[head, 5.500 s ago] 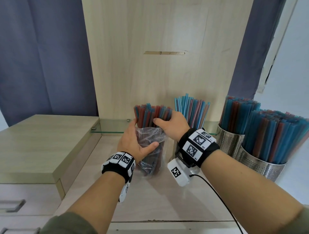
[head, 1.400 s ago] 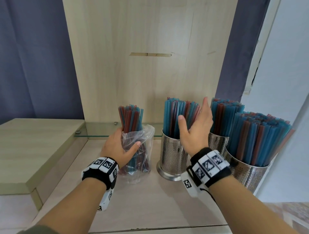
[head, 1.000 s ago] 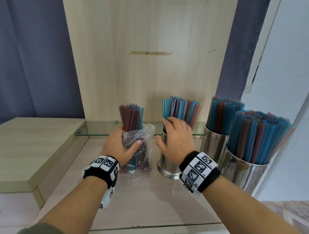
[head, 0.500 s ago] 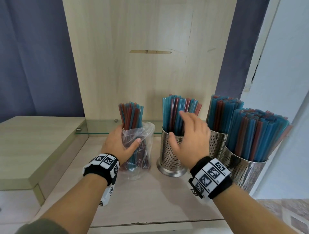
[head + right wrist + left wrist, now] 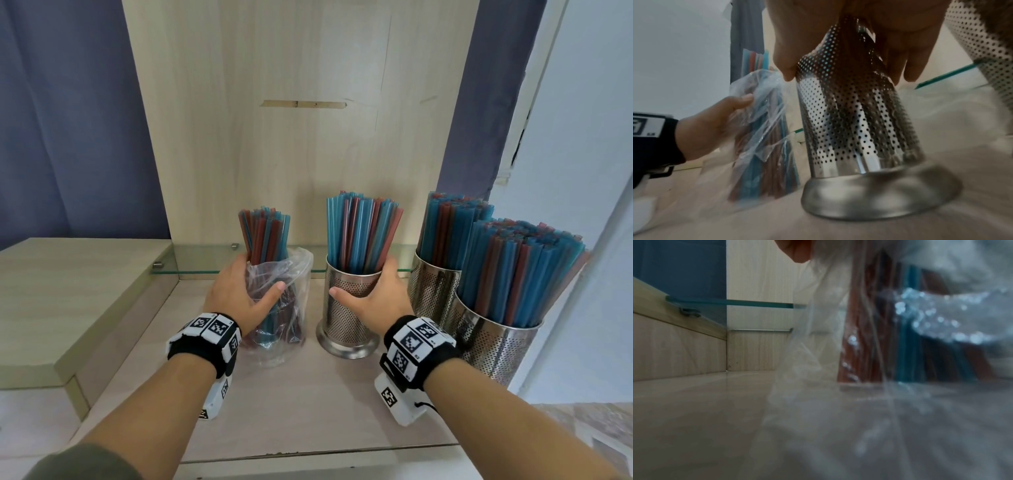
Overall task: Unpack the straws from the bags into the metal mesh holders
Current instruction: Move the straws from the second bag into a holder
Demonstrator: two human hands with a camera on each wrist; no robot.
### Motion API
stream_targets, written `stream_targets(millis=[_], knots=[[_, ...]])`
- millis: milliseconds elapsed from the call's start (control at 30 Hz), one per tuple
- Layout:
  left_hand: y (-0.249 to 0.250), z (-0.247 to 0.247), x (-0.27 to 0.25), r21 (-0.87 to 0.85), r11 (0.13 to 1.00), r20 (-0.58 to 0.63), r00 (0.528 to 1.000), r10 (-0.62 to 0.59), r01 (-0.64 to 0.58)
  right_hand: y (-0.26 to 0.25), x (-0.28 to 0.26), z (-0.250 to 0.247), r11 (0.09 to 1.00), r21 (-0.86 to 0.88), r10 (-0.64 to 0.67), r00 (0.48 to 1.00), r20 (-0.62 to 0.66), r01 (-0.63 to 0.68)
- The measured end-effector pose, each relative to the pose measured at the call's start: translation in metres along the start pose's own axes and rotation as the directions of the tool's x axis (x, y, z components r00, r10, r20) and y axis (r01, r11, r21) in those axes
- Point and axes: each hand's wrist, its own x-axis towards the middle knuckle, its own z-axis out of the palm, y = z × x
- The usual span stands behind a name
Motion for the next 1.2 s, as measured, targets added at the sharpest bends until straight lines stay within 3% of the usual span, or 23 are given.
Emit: stream_targets(millis=[467, 600, 733, 800, 1033, 1200], knots=[[-0.003, 0.002, 0.007, 0.048, 0.998, 0.072, 0.997, -0.038, 0.034, 0.007, 0.007, 0.019, 0.999, 0.042, -0.018, 1.000, -0.002, 0.018], [-0.003, -0.004, 0.016, 0.180, 0.972, 0.126, 0.977, -0.173, 0.149, 0.010, 0.008, 0.025, 0.998, 0.060, -0.030, 0.999, -0.013, 0.030], [0.003, -0.012, 0.044, 0.348, 0.872, 0.237, 0.868, -0.437, 0.344, 0.011, 0.008, 0.025, 0.998, 0.055, -0.041, 0.999, -0.015, 0.042], [0.005, -0.017, 0.059, 0.328, 0.848, 0.251, 0.827, -0.503, 0.417, 0.011, 0.008, 0.025, 0.997, 0.050, -0.052, 0.998, -0.019, 0.053], [0.026, -0.019, 0.090, 0.153, 0.800, 0.212, 0.771, -0.600, 0.580, 0.012, 0.009, 0.024, 0.994, 0.072, -0.084, 0.996, -0.028, 0.086], [0.018, -0.010, 0.097, 0.028, 0.824, 0.189, 0.807, -0.560, 0.566, 0.012, 0.009, 0.023, 0.992, 0.084, -0.091, 0.996, -0.022, 0.093]])
